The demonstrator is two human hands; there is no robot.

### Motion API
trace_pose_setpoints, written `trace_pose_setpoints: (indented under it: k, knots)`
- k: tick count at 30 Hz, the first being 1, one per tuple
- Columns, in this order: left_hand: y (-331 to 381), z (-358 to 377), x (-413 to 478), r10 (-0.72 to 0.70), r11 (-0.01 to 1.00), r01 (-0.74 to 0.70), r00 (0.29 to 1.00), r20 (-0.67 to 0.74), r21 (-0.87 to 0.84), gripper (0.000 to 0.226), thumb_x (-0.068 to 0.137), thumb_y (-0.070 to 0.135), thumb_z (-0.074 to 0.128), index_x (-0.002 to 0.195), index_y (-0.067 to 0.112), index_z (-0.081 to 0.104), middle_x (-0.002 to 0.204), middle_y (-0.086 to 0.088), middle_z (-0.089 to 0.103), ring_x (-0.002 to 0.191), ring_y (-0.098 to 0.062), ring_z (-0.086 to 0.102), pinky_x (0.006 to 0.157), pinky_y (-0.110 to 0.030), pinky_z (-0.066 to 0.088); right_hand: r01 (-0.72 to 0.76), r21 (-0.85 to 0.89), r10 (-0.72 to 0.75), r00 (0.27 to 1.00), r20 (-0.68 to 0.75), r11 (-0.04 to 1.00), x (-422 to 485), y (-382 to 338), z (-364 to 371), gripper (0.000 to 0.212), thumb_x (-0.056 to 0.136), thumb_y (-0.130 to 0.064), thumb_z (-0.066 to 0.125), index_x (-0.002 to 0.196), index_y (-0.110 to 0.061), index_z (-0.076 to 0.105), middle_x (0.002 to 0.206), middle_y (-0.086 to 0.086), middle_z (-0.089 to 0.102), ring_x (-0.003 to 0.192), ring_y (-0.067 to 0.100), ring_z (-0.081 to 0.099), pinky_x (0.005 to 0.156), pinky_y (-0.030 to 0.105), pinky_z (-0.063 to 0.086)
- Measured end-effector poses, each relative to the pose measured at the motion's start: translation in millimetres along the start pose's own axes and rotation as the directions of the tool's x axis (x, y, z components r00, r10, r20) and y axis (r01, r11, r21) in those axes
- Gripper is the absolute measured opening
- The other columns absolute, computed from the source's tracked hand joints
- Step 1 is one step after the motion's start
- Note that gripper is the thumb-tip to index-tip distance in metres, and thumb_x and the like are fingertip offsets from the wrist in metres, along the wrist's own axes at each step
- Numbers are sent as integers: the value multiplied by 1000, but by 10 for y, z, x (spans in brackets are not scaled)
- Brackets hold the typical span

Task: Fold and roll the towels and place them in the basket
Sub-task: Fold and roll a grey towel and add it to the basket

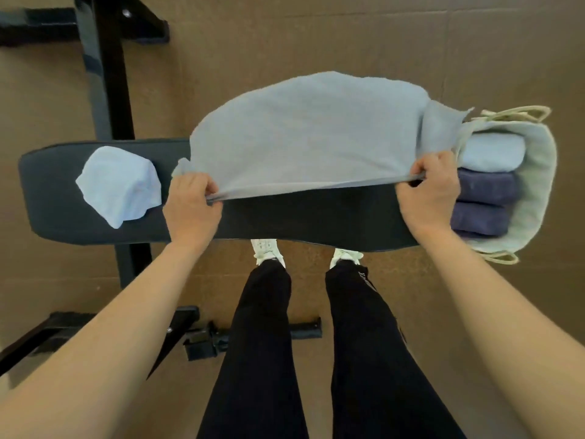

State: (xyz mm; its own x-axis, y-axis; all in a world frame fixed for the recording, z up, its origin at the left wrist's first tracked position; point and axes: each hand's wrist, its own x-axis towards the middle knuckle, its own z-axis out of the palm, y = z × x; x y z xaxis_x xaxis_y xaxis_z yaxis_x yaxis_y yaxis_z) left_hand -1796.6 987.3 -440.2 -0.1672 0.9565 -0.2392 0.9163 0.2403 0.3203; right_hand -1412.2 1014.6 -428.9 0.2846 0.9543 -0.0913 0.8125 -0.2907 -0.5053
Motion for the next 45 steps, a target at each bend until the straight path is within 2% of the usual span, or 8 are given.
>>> trace_pose_setpoints:
  k: [5, 13, 19, 24, 27, 31, 39, 45]
  knots:
    - [-140, 497, -177, -45, 973, 2, 982, 183, 229, 13, 81, 5, 68, 82, 15, 60, 90, -5, 60, 99, -30, 52, 57, -36, 34, -110, -138, 148, 942, 301, 984, -400, 443, 396, 12, 82, -5, 68, 87, -8, 58, 99, 10, 51, 85, 30, 54, 71, 31, 38]
    - [-372, 702, -372, -249, 894, 69, 897, 365, 442, 11, 95, 14, 61, 93, 17, 72, 84, -7, 65, 96, -32, 57, 59, -38, 44, -198, -462, 463, 672, 578, 864, -639, 681, 624, 38, 96, -33, 58, 129, -16, 52, 109, 13, 65, 101, 39, 61, 79, 42, 50]
    - [-490, 685, -379, -335, 838, 58, 839, 428, 543, 21, 94, 14, 55, 93, 19, 76, 86, -8, 68, 91, -33, 57, 72, -40, 44, 10, -381, 152, 907, 392, 924, -582, 696, 653, 31, 89, -16, 62, 118, -7, 62, 118, 14, 55, 107, 35, 51, 79, 44, 48]
    - [-290, 760, -331, -144, 954, 28, 917, 372, 300, 40, 82, 17, 66, 121, 14, 58, 121, -14, 54, 111, -37, 53, 78, -45, 49, -78, -345, 281, 758, 589, 935, -454, 873, 664, 62, 89, -22, 64, 146, -22, 40, 151, 9, 31, 127, 39, 38, 96, 49, 47]
    - [-173, 885, -356, -69, 994, 6, 823, 563, 112, 75, 83, 17, 67, 149, 37, 38, 160, -9, 21, 145, -44, 25, 103, -56, 44, -74, -385, 324, 697, 640, 920, -593, 836, 668, 72, 87, -26, 65, 149, -37, 30, 156, 7, 18, 129, 44, 30, 99, 53, 44]
    - [-261, 1010, -457, -180, 983, 105, 715, 675, 151, 90, 83, 23, 69, 152, 53, 20, 169, 1, -10, 152, -51, -6, 114, -67, 33, -113, -422, 391, 636, 665, 900, -823, 768, 697, 80, 88, -23, 63, 154, -42, 21, 157, 10, 14, 127, 46, 31, 100, 53, 45]
    - [-511, 903, -461, -219, 976, 151, 735, 642, 160, 72, 79, 17, 69, 138, 44, 40, 168, -3, 0, 147, -52, 12, 108, -62, 41, -152, -462, 457, 584, 671, 874, -1134, 662, 693, 80, 90, -32, 63, 156, -42, 18, 150, 13, 21, 107, 42, 55, 94, 50, 50]
    - [-756, 862, -403, -419, 874, 481, 813, 405, -62, 43, 91, 18, 67, 130, 25, 49, 148, -2, 23, 115, -36, 55, 92, -51, 56, -33, -304, 206, 803, 559, 952, -1153, 3, 994, 49, 93, -22, 59, 140, -16, 48, 116, 9, 47, 101, 26, 50, 85, 40, 49]
